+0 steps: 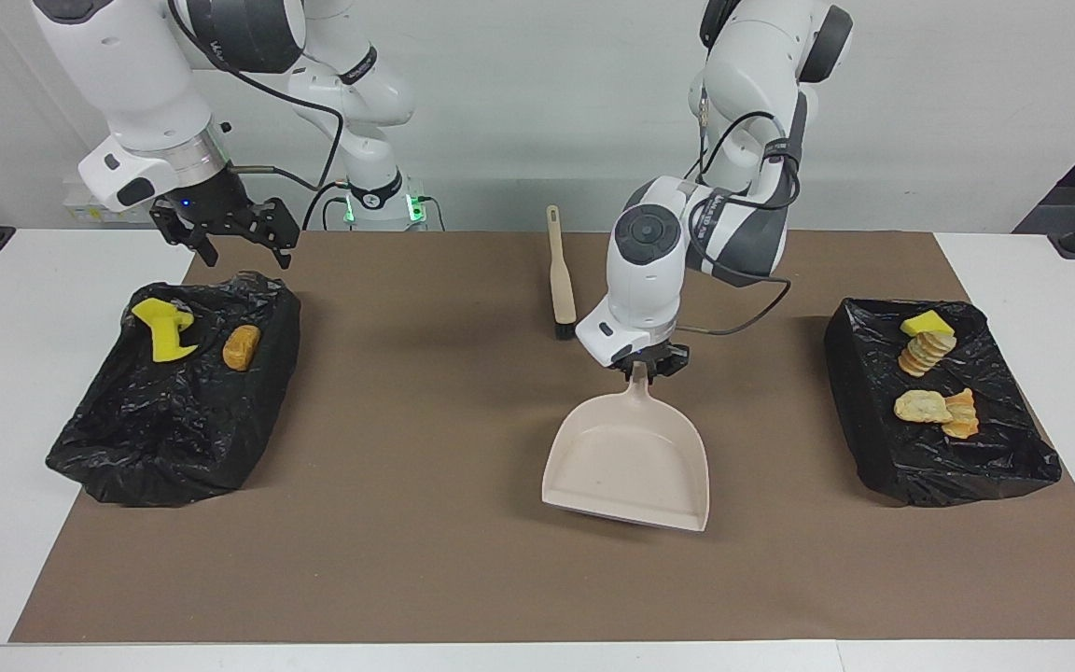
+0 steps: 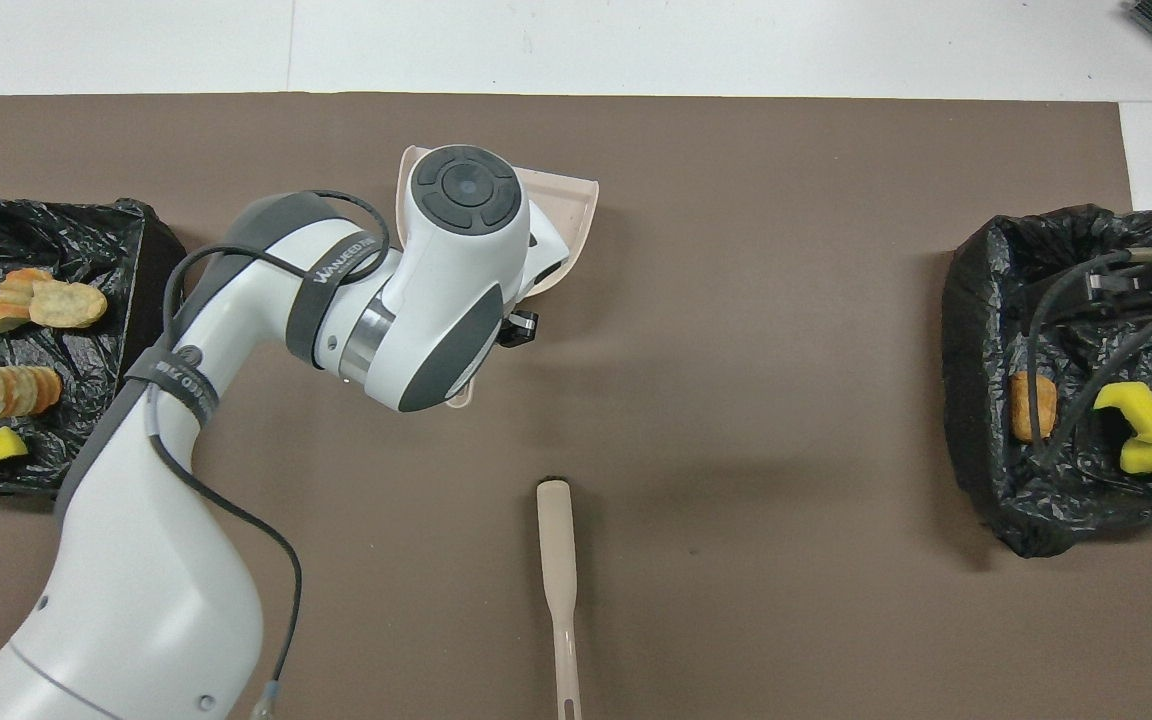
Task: Sweep and dump trash in bin
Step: 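Bring the empty dustpan back to the table center with the left gripper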
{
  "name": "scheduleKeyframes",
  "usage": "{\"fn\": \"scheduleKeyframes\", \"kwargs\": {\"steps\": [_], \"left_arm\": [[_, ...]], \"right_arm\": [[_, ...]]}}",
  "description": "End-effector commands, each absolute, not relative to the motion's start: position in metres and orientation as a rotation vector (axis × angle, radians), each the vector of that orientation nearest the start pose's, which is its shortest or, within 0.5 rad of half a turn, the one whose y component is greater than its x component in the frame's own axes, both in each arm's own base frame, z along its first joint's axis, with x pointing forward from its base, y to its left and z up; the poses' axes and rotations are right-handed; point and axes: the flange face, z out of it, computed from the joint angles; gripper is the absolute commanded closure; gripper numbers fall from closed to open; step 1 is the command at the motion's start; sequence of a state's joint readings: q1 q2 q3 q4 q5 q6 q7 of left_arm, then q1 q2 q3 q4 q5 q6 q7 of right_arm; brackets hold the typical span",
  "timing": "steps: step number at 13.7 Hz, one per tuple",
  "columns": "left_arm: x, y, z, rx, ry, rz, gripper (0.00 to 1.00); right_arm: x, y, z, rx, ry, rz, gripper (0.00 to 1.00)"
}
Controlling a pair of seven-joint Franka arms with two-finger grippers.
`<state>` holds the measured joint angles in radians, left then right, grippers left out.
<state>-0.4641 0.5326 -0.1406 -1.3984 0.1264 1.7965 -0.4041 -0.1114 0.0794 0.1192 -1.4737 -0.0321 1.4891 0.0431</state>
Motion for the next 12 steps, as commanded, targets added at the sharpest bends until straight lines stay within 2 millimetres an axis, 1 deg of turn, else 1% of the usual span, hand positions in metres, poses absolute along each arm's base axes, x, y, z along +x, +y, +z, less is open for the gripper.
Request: {"fn": "scheduleKeyframes", "kwargs": {"steps": [1,3,4,5,9,10,11,12], "left_arm": [[0.596,-0.395,0.373,-3.068,0.231,0.154,1.0],[0.597,-0.4,0.366,-3.145,0.18,0.176,1.0],[0.594,-0.403,0.362,-3.148,0.182,0.192,1.0],[0.59,-0.403,0.353,-3.143,0.186,0.21,1.0],[0.582,-0.401,0.343,-3.134,0.183,0.232,0.99],[0.581,-0.401,0.344,-3.128,0.186,0.229,0.84],[0.582,-0.4,0.344,-3.124,0.187,0.224,0.64],[0.582,-0.4,0.344,-3.124,0.192,0.221,0.35]], "right_arm": [[0.57,-0.004,0.622,-3.147,0.042,0.083,0.0],[0.57,-0.004,0.622,-3.147,0.042,0.083,0.0],[0.57,-0.004,0.622,-3.147,0.042,0.083,0.0],[0.57,-0.004,0.622,-3.147,0.042,0.083,0.0],[0.57,-0.004,0.622,-3.147,0.042,0.083,0.0],[0.57,-0.004,0.622,-3.147,0.042,0.083,0.0],[0.57,-0.004,0.622,-3.147,0.042,0.083,0.0],[0.57,-0.004,0.622,-3.147,0.042,0.083,0.0]]}}
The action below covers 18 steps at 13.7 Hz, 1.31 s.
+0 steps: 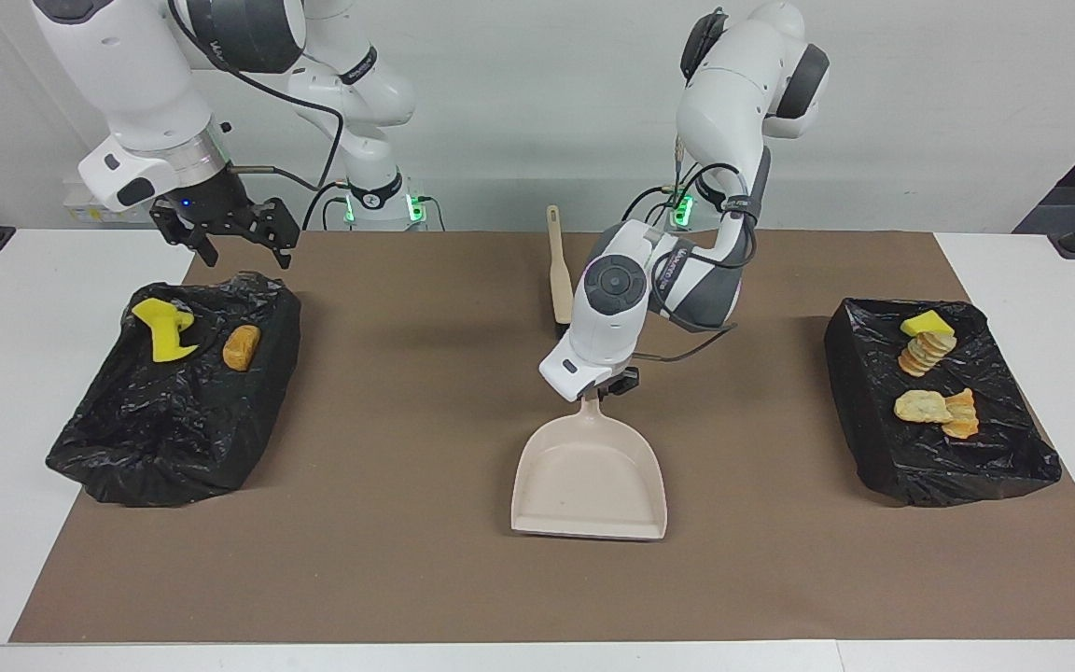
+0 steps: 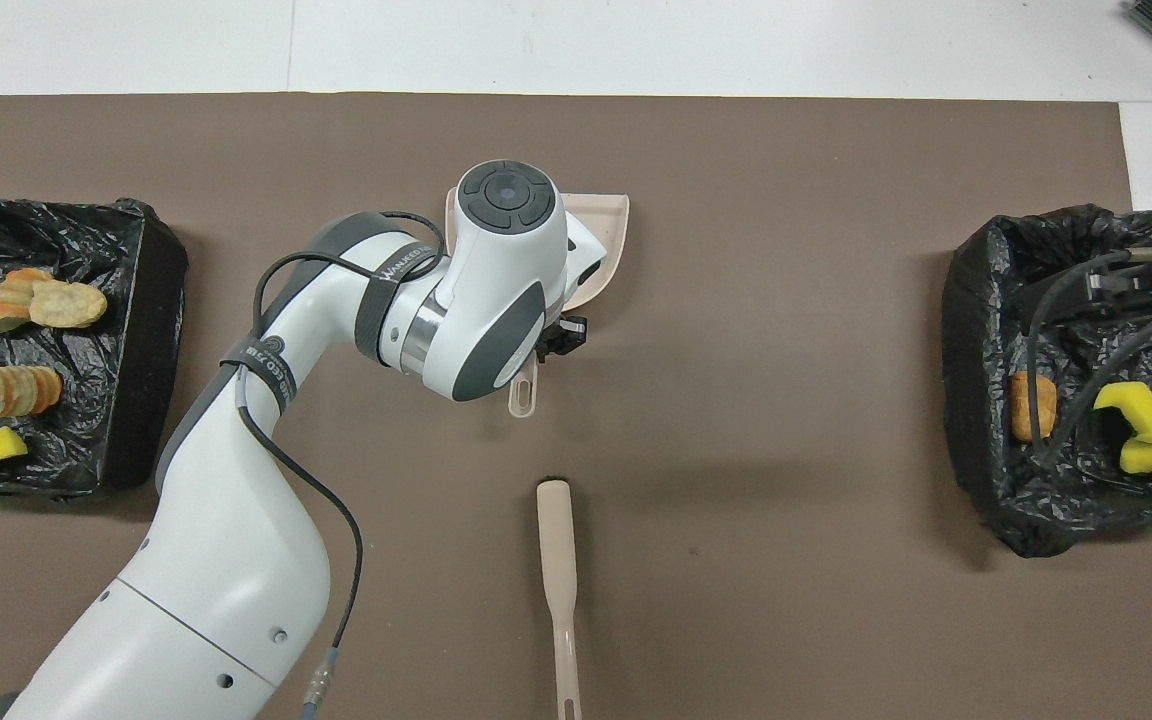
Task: Sweep and dump trash in bin
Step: 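Bring the empty dustpan back to the table center with the left gripper, then set the dustpan down and release it with the left gripper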
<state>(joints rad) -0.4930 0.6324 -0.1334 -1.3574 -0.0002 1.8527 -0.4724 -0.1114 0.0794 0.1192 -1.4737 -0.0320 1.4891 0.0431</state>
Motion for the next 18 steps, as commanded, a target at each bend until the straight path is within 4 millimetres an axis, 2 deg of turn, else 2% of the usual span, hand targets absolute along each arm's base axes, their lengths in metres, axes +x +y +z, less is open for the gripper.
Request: {"fn": "scheduleKeyframes", "kwargs": {"steps": [1,2,4,5,6,8,9,12,13,15,17,18], "left_arm": [[0.585,-0.4,0.347,-3.12,0.217,0.185,0.16],[0.587,-0.4,0.347,-3.098,0.241,0.132,0.0],[0.588,-0.398,0.347,-3.023,0.298,0.063,0.0],[0.591,-0.391,0.357,-3.026,0.281,0.055,0.0],[0.594,-0.378,0.377,-3.032,0.266,0.025,0.0],[0.602,-0.323,0.422,-3.047,0.222,-0.035,0.0],[0.597,-0.298,0.442,-3.043,0.251,-0.057,0.0],[0.59,-0.197,0.504,-3.045,0.296,-0.168,0.0],[0.584,-0.17,0.52,-3.033,0.335,-0.182,0.0],[0.573,-0.126,0.555,-3.018,0.329,-0.238,0.0],[0.553,-0.097,0.588,-3.018,0.339,-0.207,0.0],[0.54,-0.08,0.606,-3.068,0.282,-0.187,0.0]], "right_arm": [[0.57,-0.004,0.622,-3.147,0.042,0.083,0.0],[0.57,-0.004,0.622,-3.147,0.042,0.083,0.0],[0.57,-0.004,0.622,-3.147,0.042,0.081,0.0],[0.57,-0.004,0.622,-3.147,0.042,0.083,0.0],[0.57,-0.004,0.622,-3.147,0.042,0.083,0.0],[0.57,-0.004,0.622,-3.147,0.042,0.083,0.0],[0.57,-0.004,0.622,-3.147,0.042,0.083,0.0],[0.57,-0.004,0.622,-3.147,0.042,0.083,0.0],[0.57,-0.004,0.622,-3.147,0.042,0.083,0.0],[0.57,-0.004,0.622,-3.147,0.042,0.083,0.0],[0.57,-0.004,0.622,-3.147,0.042,0.083,0.0],[0.57,-0.004,0.622,-3.147,0.042,0.083,0.0]]}}
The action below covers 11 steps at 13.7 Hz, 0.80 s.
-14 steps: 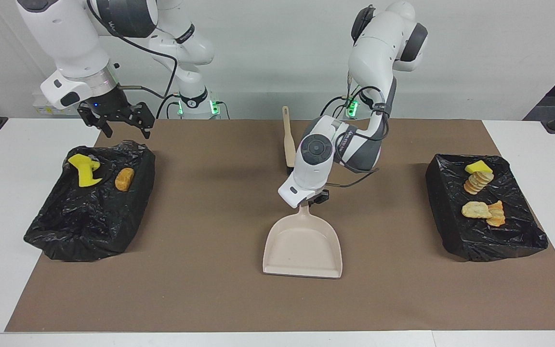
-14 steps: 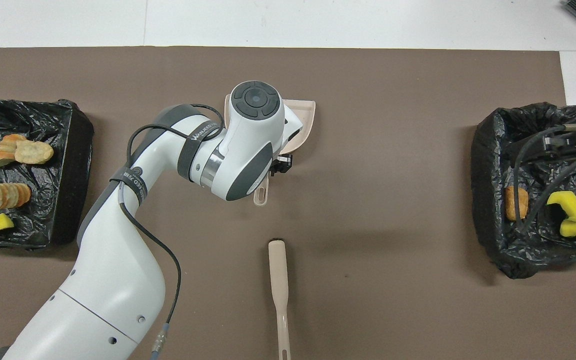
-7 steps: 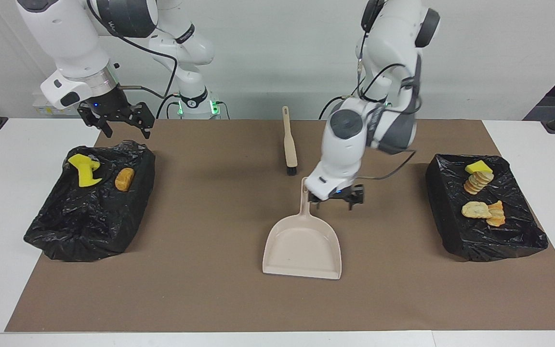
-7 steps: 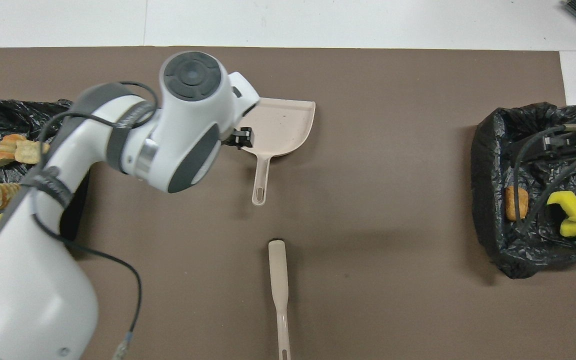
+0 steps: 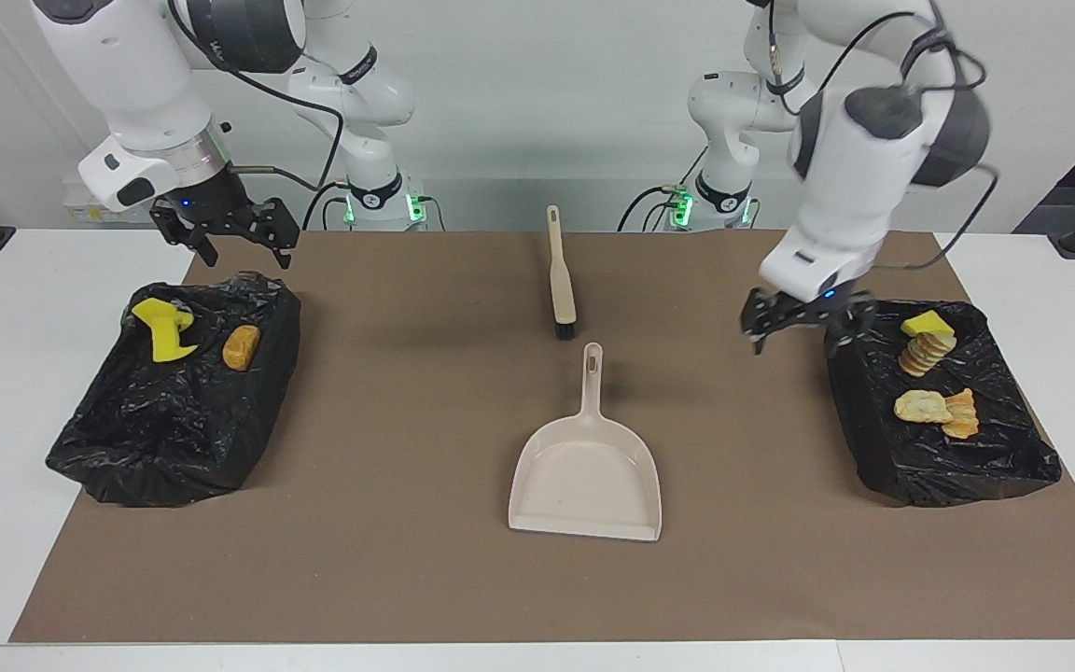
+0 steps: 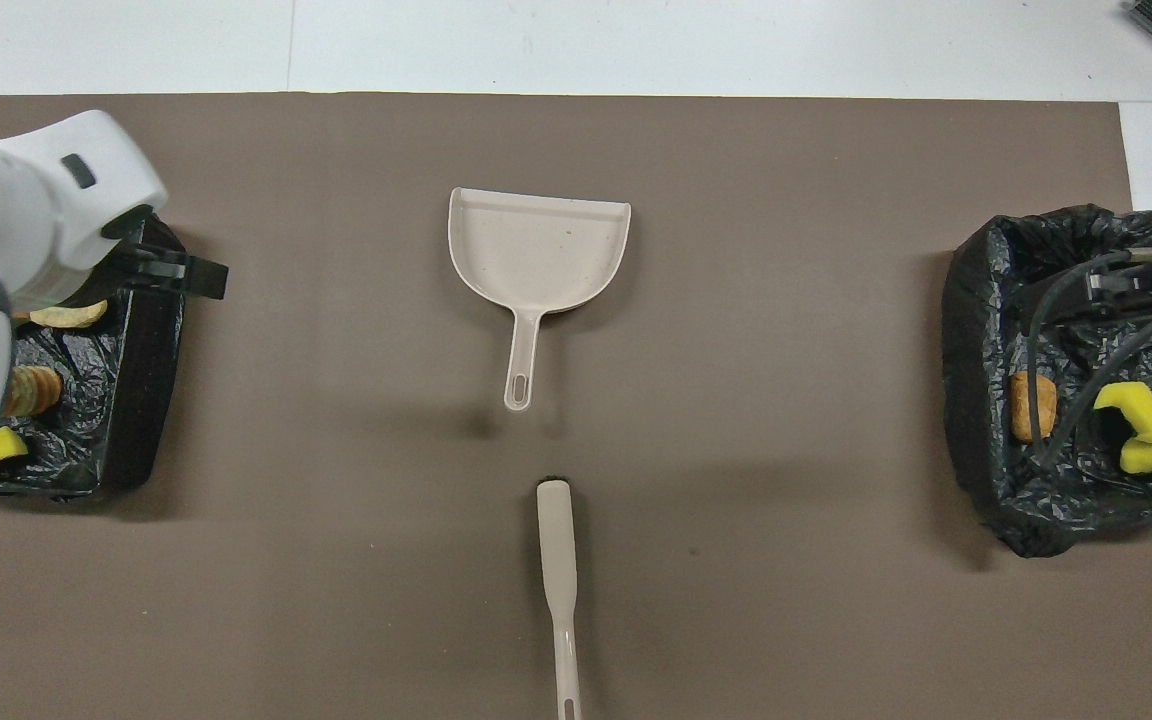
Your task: Sweep and dump trash in bin
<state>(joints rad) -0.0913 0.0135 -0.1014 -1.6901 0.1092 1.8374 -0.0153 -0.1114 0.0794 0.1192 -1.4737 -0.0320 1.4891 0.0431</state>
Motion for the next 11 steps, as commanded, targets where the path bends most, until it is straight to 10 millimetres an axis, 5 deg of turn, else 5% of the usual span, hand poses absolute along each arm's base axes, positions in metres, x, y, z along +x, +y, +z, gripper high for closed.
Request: {"fn": "scheduleKeyframes", "kwargs": {"steps": [1,5,9,11], "left_arm": [[0.525,-0.063,0.624,-3.11,0.236,-0.163,0.0],[0.506,-0.034,0.687,-3.113,0.292,-0.121,0.0],[0.539,-0.028,0.702,-3.127,0.303,-0.029,0.0],[0.537,-0.032,0.707,-3.12,0.31,-0.055,0.0]], "right_arm": [[0.57,-0.004,0.622,-3.149,0.042,0.083,0.0],[0.57,-0.004,0.622,-3.147,0.042,0.081,0.0],[0.57,-0.004,0.622,-3.147,0.042,0.081,0.0],[0.57,-0.004,0.622,-3.147,0.042,0.083,0.0]]}}
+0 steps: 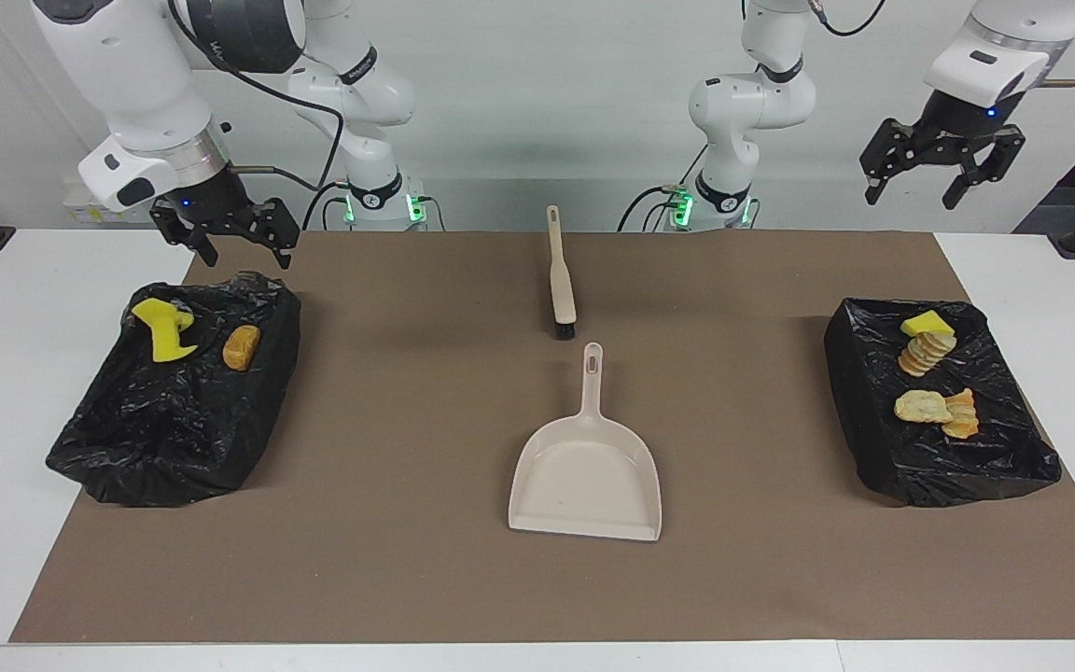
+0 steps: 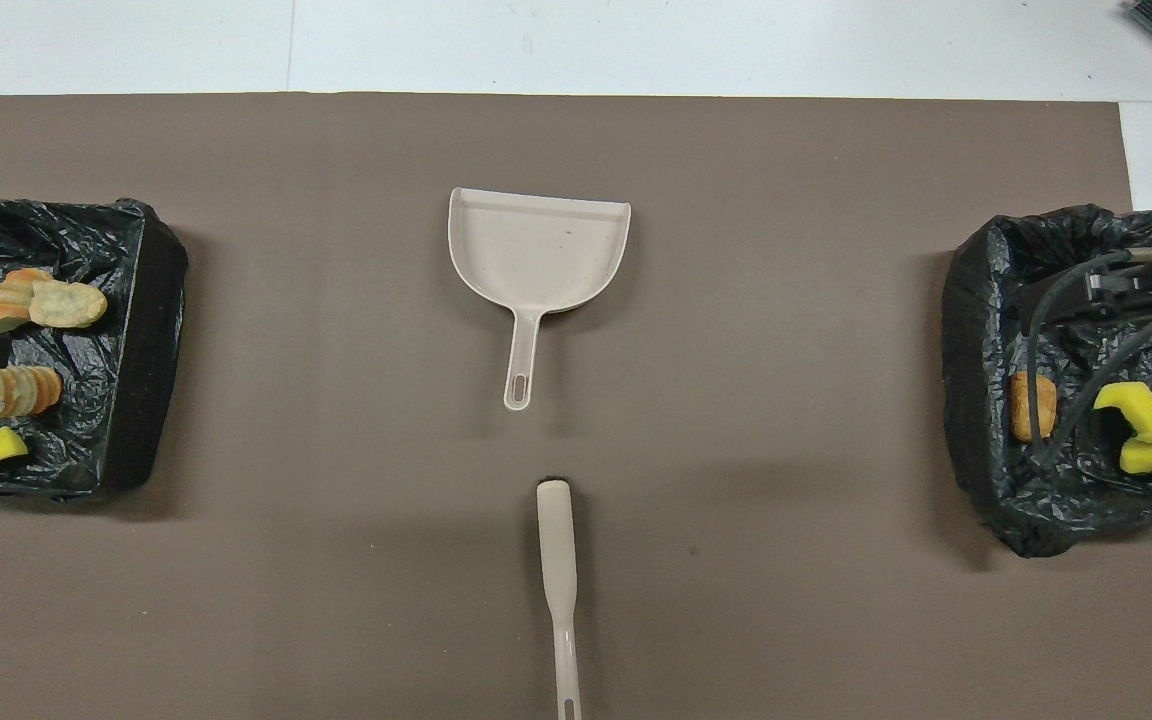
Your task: Sweep and dump trash in bin
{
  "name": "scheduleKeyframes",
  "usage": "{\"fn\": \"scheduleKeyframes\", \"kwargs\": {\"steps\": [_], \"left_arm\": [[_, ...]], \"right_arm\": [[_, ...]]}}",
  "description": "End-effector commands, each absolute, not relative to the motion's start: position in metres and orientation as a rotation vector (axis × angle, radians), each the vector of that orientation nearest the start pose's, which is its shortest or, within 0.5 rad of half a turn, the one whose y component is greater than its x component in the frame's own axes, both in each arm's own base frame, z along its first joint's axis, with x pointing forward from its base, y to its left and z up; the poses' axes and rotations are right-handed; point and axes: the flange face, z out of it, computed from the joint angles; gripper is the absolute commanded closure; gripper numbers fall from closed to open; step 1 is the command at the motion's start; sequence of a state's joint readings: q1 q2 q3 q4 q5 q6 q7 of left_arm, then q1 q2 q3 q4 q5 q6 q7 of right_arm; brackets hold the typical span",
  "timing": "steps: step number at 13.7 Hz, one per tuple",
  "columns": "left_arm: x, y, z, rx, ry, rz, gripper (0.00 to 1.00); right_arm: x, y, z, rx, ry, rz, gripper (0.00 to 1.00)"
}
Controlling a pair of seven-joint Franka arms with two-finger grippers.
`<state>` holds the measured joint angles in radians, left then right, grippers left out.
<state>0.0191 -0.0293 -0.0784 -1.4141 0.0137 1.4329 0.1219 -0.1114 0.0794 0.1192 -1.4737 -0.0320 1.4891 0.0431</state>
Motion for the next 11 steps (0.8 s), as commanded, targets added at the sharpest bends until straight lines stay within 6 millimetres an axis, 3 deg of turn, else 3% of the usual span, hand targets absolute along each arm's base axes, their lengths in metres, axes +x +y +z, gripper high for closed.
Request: {"fn": "scheduleKeyframes", "kwargs": {"steps": [1,11], "left_arm": [[0.5333,-0.03,0.7104,-3.119,0.31,-0.062,0.0],[0.5248,-0.0307,0.7028,-3.117,0.305,-0.05,0.0]], "right_arm": [[0.5696,-0.0037,0.6215,-3.147,0.042,0.083,0.0],[0.5697,-0.0037,0.6223,-3.147,0.042,0.081,0.0]]}}
